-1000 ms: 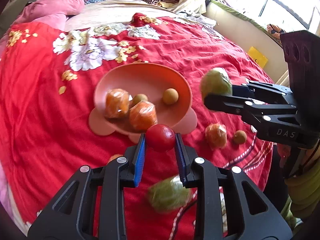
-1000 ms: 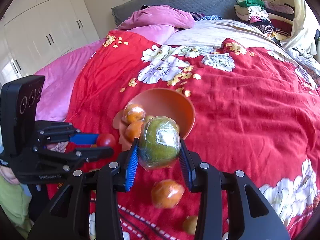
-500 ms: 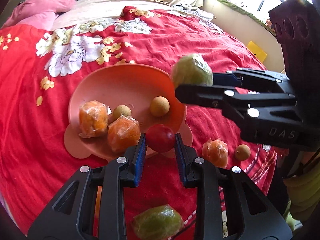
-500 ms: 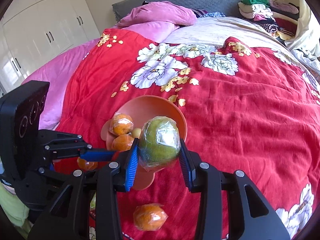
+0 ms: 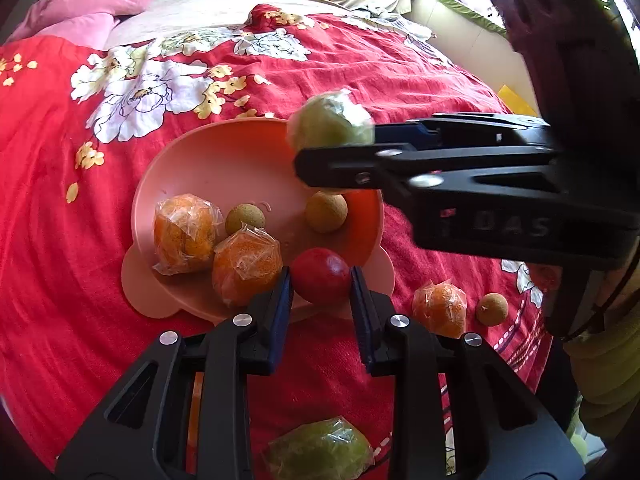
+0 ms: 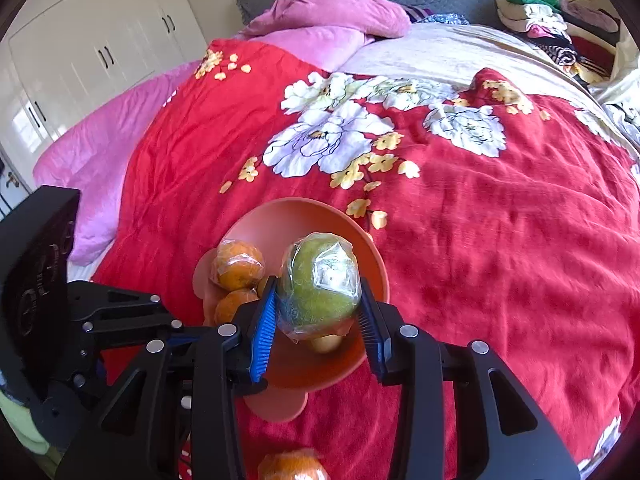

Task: Organize fruits
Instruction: 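Carry the tomato and the green fruit in both grippers over the pink bowl, then open the right gripper to drop the green fruit while the left gripper releases the tomato into the bowl, then withdraw both open grippers from the bowl toward the remaining fruits, then grasp a wrapped orange with the right gripper while the left gripper grasps another wrapped orange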

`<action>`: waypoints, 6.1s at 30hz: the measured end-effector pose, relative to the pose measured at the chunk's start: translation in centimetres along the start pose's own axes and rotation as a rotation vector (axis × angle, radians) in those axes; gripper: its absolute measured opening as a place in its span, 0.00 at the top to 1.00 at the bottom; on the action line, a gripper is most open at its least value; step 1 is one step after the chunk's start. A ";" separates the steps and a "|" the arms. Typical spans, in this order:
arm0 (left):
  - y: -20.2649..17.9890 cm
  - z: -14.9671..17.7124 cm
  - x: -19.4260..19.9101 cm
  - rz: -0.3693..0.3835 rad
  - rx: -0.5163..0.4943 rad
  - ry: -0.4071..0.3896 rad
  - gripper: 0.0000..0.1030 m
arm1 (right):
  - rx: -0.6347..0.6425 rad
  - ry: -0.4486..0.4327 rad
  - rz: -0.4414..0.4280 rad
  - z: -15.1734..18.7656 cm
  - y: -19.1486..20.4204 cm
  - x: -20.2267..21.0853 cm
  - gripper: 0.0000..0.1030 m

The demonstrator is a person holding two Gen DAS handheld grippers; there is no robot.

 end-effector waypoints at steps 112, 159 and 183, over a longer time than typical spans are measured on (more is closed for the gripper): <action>3.9 1.2 9.7 -0.152 0.126 -0.179 0.10 | -0.037 -0.222 0.120 1.4 2.1 12.3 0.07; 5.2 7.7 10.2 -0.206 0.176 -0.117 0.10 | 0.036 -0.059 0.194 10.7 4.3 8.6 0.07; 5.3 5.6 6.8 -0.152 0.168 -0.081 0.28 | -0.012 0.037 0.150 10.7 2.3 5.0 0.63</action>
Point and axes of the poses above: each gripper's, at about its wrist camera, not at the fingertips, and x roughly against the way its jaws point, y to its left, z to its underside, the point moved 8 cm from there along -x, roughly the way its jaws point, and after that the axes turned 7 degrees about -y, right-handed, at the moved point
